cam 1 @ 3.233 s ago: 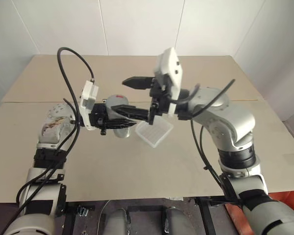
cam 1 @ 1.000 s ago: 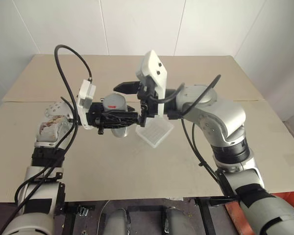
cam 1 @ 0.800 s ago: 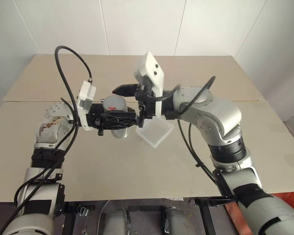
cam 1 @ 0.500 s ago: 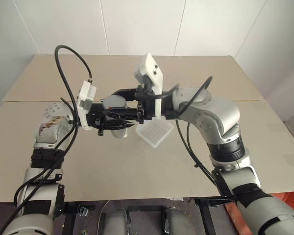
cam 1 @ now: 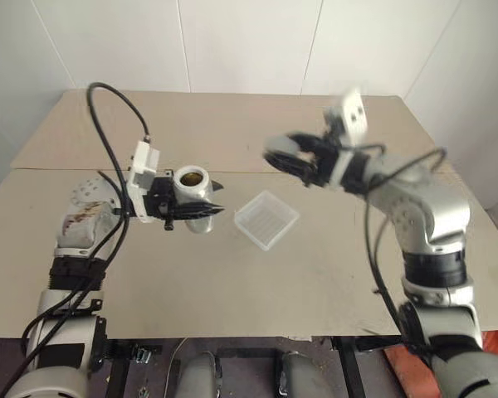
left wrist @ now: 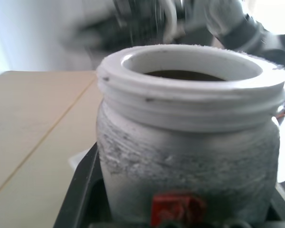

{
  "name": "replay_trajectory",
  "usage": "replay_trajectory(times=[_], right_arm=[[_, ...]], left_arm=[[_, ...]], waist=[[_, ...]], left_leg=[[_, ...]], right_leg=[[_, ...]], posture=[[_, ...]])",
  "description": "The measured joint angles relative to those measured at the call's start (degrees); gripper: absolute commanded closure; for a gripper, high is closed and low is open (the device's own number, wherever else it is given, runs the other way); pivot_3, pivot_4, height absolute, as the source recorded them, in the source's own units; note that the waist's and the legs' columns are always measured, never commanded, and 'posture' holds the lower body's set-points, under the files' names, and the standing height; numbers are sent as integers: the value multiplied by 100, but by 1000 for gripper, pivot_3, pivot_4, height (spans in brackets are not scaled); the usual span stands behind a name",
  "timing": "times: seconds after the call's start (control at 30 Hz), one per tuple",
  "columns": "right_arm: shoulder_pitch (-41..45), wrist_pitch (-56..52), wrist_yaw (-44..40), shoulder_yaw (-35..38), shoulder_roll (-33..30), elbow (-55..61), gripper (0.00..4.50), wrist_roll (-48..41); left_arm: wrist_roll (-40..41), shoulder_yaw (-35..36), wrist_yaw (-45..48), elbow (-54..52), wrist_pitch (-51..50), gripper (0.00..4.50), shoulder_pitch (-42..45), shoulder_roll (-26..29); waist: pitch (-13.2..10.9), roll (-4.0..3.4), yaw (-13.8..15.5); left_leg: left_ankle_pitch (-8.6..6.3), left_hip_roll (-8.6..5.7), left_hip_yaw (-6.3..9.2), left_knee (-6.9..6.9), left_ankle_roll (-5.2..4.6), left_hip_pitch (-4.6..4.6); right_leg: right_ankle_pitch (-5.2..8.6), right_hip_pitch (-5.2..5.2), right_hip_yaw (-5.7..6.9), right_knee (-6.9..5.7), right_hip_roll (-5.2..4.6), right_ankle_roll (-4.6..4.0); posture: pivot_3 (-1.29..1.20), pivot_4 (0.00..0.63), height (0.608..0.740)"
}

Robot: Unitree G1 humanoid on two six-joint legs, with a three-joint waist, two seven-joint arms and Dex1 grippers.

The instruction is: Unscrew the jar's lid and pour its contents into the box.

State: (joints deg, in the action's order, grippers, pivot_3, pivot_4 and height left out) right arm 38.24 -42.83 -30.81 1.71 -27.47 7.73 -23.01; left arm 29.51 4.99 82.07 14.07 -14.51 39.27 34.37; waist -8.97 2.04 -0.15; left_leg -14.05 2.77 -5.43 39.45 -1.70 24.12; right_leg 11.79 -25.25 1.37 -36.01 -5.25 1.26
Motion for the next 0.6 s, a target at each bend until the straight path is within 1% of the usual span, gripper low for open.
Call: replay_trajectory(times=[0.1, 0.2, 0.27, 0.3, 0.33, 0.37, 0.4, 0.47, 0.57, 0.6], right_arm=[[-647, 386, 578, 137, 35, -298, 1738, 498], [-945, 659, 919, 127, 240, -760, 1738, 845], [-1037, 933, 990, -87, 258, -1060, 1025, 1130], [-1055, 1077, 978, -217, 242, -1218, 840, 1289], [-1060, 1164, 955, -302, 239, -1314, 534, 1376], [-1073, 1249, 904, -357, 230, -1391, 201, 1437], [-1098, 1263, 799, -376, 178, -1397, 49, 1465], [-1122, 1226, 461, -401, -46, -1337, 49, 1439], [-1143, 665, -458, -371, -706, -602, 49, 951], [-1123, 495, -651, -332, -805, -387, 49, 777]], left_arm=[[-62, 80, -433, -85, 135, 2572, -124, -26], [-214, 86, -914, -98, 251, 2572, -181, -126], [-288, 84, -1196, -124, 354, 2572, -199, -222], [-381, 80, -1393, -138, 432, 2572, -201, -294], [-479, 70, -1557, -150, 476, 2572, -201, -345], [-591, 48, -1762, -151, 523, 2572, -200, -400], [-694, 47, -1966, -149, 590, 2572, -194, -494], [-907, 24, -2356, -138, 732, 2572, -184, -670], [-1783, -308, -3088, 55, 1465, 2572, -101, -774], [-2013, -402, -3242, 109, 1667, 2572, -82, -786]], waist=[[0, 0, -63], [0, 0, -94], [0, 0, -92], [0, 0, -86], [0, 0, -81], [0, 0, -76], [0, 0, -70], [-1, 0, -41], [-1, -1, -2], [-1, -1, 8]], left_leg=[[1, 0, -2, 0, 2, -2], [1, -1, -4, 0, 2, -17], [1, -2, -5, 0, 2, -21], [1, -3, -5, 0, 2, -25], [1, -4, -4, 0, 2, -26], [1, -5, -3, 0, 2, -27], [1, -5, -1, 0, 2, -27], [0, -7, 0, 0, -1, -26], [-2, -7, 3, 0, -4, -26], [-2, -7, 3, 0, -4, -26]], right_leg=[[0, -2, -6, 1, 1, 0], [0, 1, -21, 9, 2, 0], [0, 1, -24, 5, 1, 0], [0, 3, -27, 4, 1, 0], [0, 4, -30, 4, 0, 0], [-1, 5, -32, 4, 1, 1], [-1, 5, -35, 5, 0, 1], [-2, 6, -35, 9, -1, 3], [-4, 9, -35, 17, -1, 6], [-4, 12, -32, 18, 0, 6]], posture=[[0, 150, 740], [0, 150, 740], [0, 150, 740], [0, 150, 740], [0, 150, 740], [0, 150, 740], [0, 150, 740], [0, 150, 740], [0, 150, 740], [0, 150, 740]])
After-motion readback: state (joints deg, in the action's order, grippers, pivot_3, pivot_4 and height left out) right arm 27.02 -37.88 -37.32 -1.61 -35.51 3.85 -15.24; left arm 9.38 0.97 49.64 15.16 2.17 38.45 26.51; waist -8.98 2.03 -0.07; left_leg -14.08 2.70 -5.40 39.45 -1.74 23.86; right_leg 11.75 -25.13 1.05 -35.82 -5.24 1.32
